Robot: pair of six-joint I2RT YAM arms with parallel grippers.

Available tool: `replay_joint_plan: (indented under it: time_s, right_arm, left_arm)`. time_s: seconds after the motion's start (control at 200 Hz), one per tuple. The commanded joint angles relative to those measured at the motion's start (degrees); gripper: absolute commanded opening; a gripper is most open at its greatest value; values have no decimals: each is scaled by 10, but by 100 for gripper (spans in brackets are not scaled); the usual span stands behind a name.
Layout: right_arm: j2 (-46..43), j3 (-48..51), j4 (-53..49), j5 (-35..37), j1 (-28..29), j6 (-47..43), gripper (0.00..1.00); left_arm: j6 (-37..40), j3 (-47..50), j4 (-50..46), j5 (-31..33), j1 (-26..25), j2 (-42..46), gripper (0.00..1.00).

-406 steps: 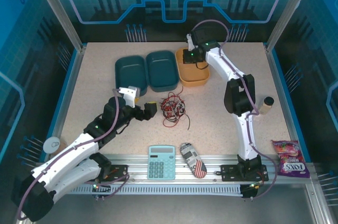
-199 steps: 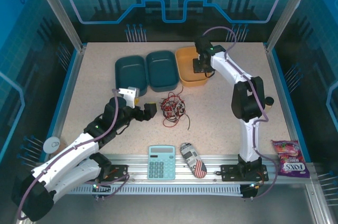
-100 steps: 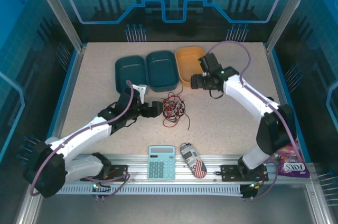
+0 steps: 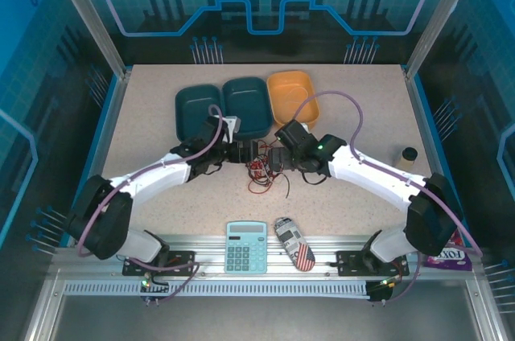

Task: Untangle the cables

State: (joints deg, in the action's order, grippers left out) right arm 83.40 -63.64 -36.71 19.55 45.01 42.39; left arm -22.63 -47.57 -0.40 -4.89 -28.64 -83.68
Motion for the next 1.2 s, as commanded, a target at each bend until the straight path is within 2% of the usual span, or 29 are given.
replay_joint_plan:
  time_s: [0.0,0.105,0.165,0.305,0.42,0.51,0.7,0.83,1.196]
  right_arm:
    - [-19,14,7,25,23,43,100]
    - [-18,20,17,20,31,51,91]
    - [-15,23,22,14,32,56,80]
    - [-7,38,50,-7,32,69,55]
    - [8,32,54,-8,31,76,47]
    - [23,22,55,-14,31,79,40]
    - [55,11,79,-39,30,89,34]
    - [67,11,100,-53,32,92,31]
    - [75,-10,98,-37,53,91,31]
  left_arm:
    - [-13,-20,24,-35,2,-30,84]
    - [-30,-16,49,-53,2,-54,80]
    - [-37,-16,53,-53,2,-65,75]
    - [-51,-4,60,-50,2,-74,57]
    - [-65,23,80,-56,2,-63,44]
    - [-72,47,90,-55,2,-50,39]
    - [-84,85,103,-51,2,-24,31]
    - [-99,105,129,-62,2,-16,31]
    - [-107,119,167,-83,1,-17,31]
